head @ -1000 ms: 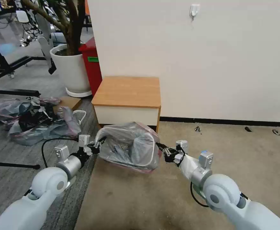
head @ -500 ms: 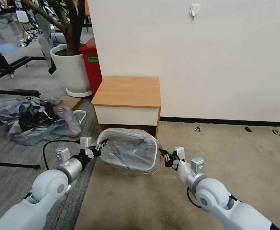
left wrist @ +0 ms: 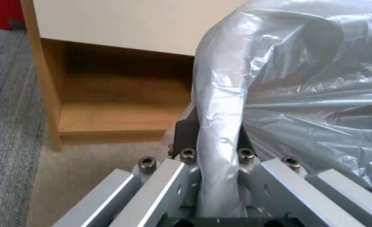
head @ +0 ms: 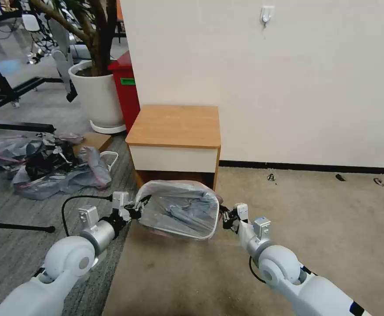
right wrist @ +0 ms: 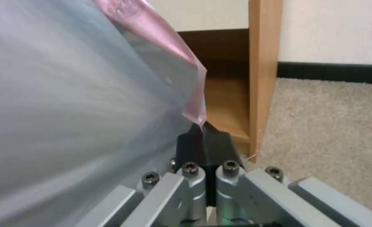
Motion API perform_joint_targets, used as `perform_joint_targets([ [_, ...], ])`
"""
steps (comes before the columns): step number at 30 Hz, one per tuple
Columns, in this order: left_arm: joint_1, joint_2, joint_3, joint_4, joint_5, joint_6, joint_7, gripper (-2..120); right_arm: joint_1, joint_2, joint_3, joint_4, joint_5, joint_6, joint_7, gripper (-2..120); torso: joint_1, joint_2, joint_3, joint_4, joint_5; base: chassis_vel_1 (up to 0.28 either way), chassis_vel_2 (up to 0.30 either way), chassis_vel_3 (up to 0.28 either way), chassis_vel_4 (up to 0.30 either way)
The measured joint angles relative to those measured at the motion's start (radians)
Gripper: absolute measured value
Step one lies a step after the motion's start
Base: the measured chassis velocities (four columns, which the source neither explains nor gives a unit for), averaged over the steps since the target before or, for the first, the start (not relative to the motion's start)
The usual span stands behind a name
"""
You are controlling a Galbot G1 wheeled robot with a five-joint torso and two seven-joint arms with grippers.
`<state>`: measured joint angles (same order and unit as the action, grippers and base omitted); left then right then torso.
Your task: Pick up the garbage bag from the table and place it over the trash can.
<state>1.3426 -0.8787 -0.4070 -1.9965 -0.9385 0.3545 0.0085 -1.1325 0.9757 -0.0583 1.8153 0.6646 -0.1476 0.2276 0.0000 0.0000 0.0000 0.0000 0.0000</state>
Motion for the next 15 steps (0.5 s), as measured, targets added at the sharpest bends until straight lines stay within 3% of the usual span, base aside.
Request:
perform_joint_targets([
  [2,-0.003,-0.001,0.002,0.004,0.0,0.0,0.0,2,-0.003,-0.003,-0.002,0.004,-0.005,0.006,0.012,0,0.0,0.0,0.0,0.0,0.0,0.0,0.0,0.0,0.0],
  [6,-0.023,-0.009,0.005,0.027,0.001,0.0,0.0,2,-0.021,-0.019,0.0,0.023,-0.026,0.027,0.037,20,0.0,0.0,0.0,0.0,0.0001,0.0,0.0,0.0,0.0],
  [15,-0.048,-0.025,0.003,0.073,0.001,-0.004,-0.003,2,-0.049,-0.049,0.021,0.048,-0.091,0.05,0.056,48,0.0,0.0,0.0,0.0,0.0001,0.0,0.0,0.0,0.0],
])
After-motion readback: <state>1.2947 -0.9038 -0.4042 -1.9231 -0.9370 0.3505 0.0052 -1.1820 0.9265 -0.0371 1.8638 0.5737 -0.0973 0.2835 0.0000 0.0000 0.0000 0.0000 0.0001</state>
